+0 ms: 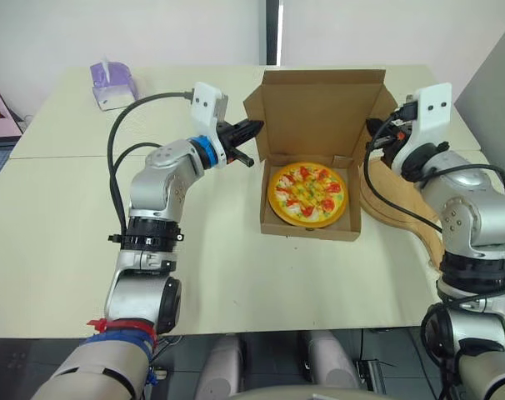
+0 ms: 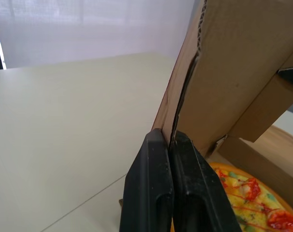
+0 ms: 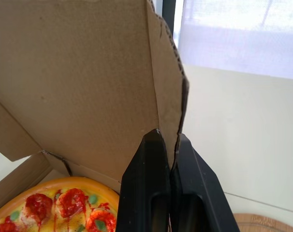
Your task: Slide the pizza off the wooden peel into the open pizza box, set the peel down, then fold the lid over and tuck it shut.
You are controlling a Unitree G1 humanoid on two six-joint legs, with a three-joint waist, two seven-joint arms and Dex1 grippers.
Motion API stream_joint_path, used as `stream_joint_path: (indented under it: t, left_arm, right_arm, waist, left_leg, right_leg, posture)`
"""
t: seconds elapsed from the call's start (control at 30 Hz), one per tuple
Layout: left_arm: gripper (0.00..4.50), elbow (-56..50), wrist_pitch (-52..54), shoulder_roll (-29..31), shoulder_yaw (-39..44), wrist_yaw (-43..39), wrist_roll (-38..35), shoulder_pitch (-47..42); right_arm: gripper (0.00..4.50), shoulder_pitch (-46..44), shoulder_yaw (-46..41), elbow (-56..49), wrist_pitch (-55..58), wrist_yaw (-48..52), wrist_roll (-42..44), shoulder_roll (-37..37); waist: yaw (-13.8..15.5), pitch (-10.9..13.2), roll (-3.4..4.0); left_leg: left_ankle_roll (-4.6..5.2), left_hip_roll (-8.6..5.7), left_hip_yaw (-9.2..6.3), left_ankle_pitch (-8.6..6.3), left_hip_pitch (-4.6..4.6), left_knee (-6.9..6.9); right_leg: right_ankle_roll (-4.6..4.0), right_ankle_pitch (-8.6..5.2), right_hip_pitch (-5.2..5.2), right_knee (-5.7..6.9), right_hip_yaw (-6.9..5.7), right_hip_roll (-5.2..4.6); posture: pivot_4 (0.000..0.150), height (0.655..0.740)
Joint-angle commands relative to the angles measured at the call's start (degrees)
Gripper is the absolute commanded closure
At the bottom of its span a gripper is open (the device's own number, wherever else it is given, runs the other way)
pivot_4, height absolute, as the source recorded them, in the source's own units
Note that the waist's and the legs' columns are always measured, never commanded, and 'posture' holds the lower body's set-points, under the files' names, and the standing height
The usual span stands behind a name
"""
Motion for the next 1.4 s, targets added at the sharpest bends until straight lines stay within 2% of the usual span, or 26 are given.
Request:
stream_joint_path:
  t: [0.03,0.2,0.43,0.83,1.0,1.2,1.4]
  left_arm:
    - [4.47,-4.36,3.22,-2.20,0.75,2.91,-2.71,0.02]
    - [4.47,-6.65,7.02,-5.12,3.10,7.42,-5.28,-0.15]
    - [4.47,-10.23,8.78,-5.03,1.30,7.54,-5.67,3.01]
    - [4.47,-20.74,9.57,-5.33,-0.70,9.14,-6.25,12.56]
    - [4.47,-21.10,8.15,-4.91,-0.43,9.46,-5.75,12.86]
    - [4.47,-18.77,4.45,-3.22,-0.37,8.57,-4.27,11.80]
    - [4.47,-16.35,0.91,-1.32,-1.05,7.58,-3.11,11.39]
  right_arm:
    - [4.50,0.19,-0.10,-3.67,1.23,-0.68,2.12,1.65]
    - [4.50,0.24,-0.45,-4.36,2.57,-1.07,2.40,2.62]
    - [4.50,0.20,-0.70,-5.05,4.53,-1.43,3.16,3.76]
    - [4.50,4.45,-2.23,-15.86,13.46,-6.77,4.86,11.37]
    - [4.50,4.82,-2.69,-18.74,16.73,-9.19,5.62,14.91]
    - [4.50,5.14,-3.94,-15.92,11.76,-10.92,3.51,15.68]
    - [4.50,9.72,-1.54,-19.01,10.48,-12.09,4.09,18.88]
  waist:
    - [0.06,0.00,0.00]
    - [0.06,0.00,0.00]
    - [0.02,-0.01,0.01]
    - [0.00,-0.04,0.05]
    - [-0.01,-0.05,0.05]
    - [-0.04,-0.05,0.05]
    - [-0.16,-0.06,0.06]
  left_leg:
    - [0.00,0.00,0.00,0.00,0.00,0.00]
    - [0.00,0.00,0.03,0.00,0.04,0.01]
    - [0.00,0.00,0.04,0.00,0.08,-0.01]
    - [0.00,0.04,0.04,0.00,0.16,-0.03]
    - [0.00,0.04,0.05,0.00,0.19,-0.02]
    - [0.00,0.04,0.08,0.00,0.19,-0.03]
    - [0.00,0.05,0.08,0.00,0.19,-0.04]
  right_leg:
    - [0.00,0.00,0.01,0.00,0.00,0.00]
    - [0.00,0.00,0.03,0.00,0.00,0.00]
    - [0.00,0.00,0.03,0.00,0.02,0.01]
    - [-0.01,0.00,0.08,-0.01,0.04,0.03]
    - [0.00,0.00,0.13,-0.03,0.03,0.03]
    - [-0.01,0.00,0.12,-0.05,0.03,0.04]
    - [-0.01,0.00,0.13,-0.05,0.03,0.04]
  posture:
    - [0.150,0.7400]
    - [0.150,0.7400]
    - [0.150,0.7400]
    - [0.150,0.7400]
    - [0.150,0.7400]
    - [0.150,0.7400]
    - [0.150,0.7400]
